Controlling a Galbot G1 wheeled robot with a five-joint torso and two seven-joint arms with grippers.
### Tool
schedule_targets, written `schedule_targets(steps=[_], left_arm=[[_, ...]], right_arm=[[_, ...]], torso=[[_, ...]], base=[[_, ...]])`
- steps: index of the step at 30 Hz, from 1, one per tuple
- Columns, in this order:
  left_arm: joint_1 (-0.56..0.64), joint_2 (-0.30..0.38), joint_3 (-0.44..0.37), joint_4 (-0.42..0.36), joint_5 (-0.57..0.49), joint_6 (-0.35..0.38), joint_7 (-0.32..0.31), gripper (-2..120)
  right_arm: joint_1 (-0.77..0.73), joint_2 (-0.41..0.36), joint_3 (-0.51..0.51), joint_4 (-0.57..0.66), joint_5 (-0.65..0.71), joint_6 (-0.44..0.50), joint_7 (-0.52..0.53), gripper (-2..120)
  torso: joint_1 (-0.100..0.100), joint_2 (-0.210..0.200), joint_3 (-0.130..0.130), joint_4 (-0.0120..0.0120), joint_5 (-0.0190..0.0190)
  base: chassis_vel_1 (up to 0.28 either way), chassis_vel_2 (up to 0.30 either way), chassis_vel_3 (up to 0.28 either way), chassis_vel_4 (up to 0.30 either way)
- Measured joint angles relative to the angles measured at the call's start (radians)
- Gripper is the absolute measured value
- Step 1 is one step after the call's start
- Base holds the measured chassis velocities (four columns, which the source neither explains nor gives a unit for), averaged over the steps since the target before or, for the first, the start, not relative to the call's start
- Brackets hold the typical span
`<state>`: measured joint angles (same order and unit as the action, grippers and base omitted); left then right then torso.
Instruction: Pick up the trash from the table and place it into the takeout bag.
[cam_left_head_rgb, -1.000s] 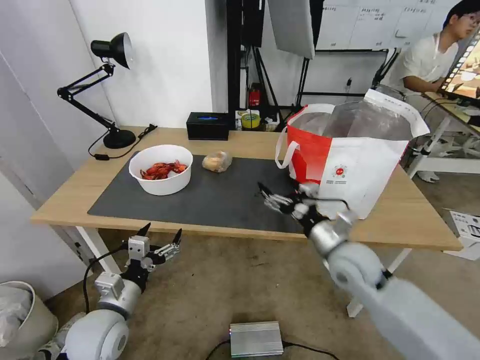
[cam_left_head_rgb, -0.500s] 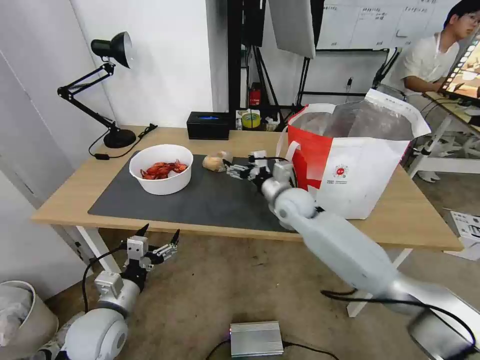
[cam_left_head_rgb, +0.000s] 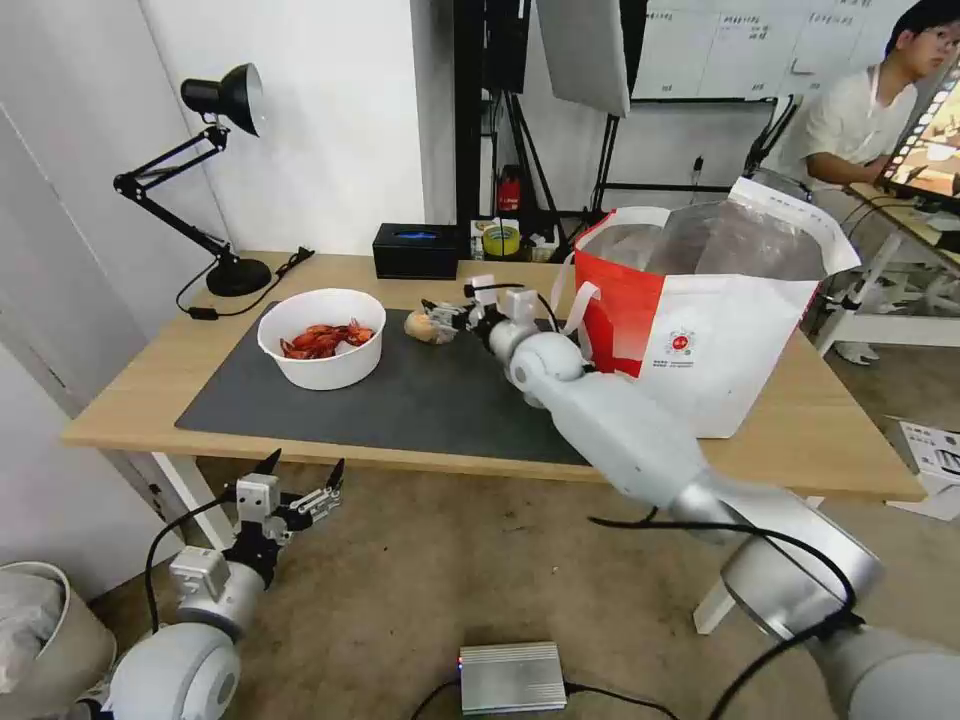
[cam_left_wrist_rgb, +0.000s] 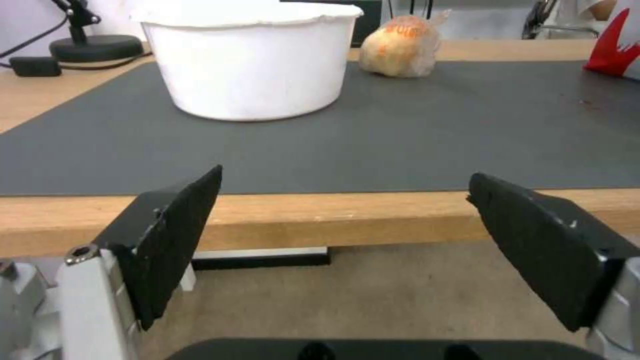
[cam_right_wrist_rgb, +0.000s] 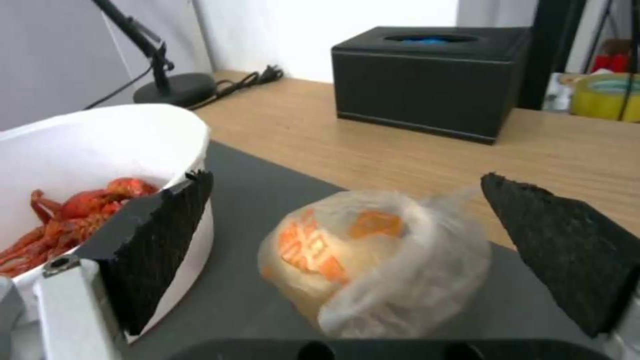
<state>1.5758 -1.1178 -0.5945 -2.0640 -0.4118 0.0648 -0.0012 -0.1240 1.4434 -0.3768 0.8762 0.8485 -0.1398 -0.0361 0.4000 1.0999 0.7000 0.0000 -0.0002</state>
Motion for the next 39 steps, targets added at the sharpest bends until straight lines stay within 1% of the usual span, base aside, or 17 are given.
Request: schedule_targets(steps=[3,4,7,12,16,24,39], left_arm=[[0.004,0.000,-0.003,-0.004,0.001,-0.002,0.000,100],[0.004,0.000,-0.003,-0.004,0.001,-0.002,0.000,100],[0.010,-0.001,-0.007,-0.016,0.001,-0.002,0.000,100],[0.018,-0.002,-0.013,-0.020,0.001,-0.004,0.000,100],[0.022,-0.002,-0.015,-0.026,0.002,-0.007,0.001,100],[0.027,-0.020,-0.012,-0.026,0.015,-0.010,0.016,100],[0.042,-0.039,-0.012,-0.036,0.032,-0.019,0.018,100]], right_arm=[[0.027,0.048,0.014,-0.094,-0.034,0.016,-0.044,100],[0.027,0.048,0.014,-0.094,-0.034,0.016,-0.044,100],[0.046,0.082,0.030,-0.161,-0.059,0.022,-0.084,100],[0.054,0.098,0.037,-0.195,-0.081,0.023,-0.109,100],[0.056,0.121,0.046,-0.233,-0.128,0.028,-0.131,100],[0.059,0.131,0.053,-0.281,-0.180,0.040,-0.157,100],[0.041,0.130,0.046,-0.290,-0.203,0.045,-0.172,100]], torso=[[0.000,0.000,0.000,0.0000,0.0000],[0.000,0.000,0.000,0.0000,0.0000],[0.000,0.000,0.000,0.0000,0.0000],[0.000,0.000,0.000,-0.0001,0.0001],[0.000,0.000,0.000,-0.0001,0.0002],[0.000,0.000,0.000,-0.0001,0.0002],[0.000,0.000,0.000,-0.0001,0.0002]], base=[[0.000,0.000,0.000,0.000],[0.000,0.000,0.000,0.000],[0.000,0.000,0.000,0.000],[0.000,0.000,0.000,0.000],[0.000,0.000,0.000,0.000],[0.000,0.000,0.000,0.000],[0.000,0.000,0.000,0.000]])
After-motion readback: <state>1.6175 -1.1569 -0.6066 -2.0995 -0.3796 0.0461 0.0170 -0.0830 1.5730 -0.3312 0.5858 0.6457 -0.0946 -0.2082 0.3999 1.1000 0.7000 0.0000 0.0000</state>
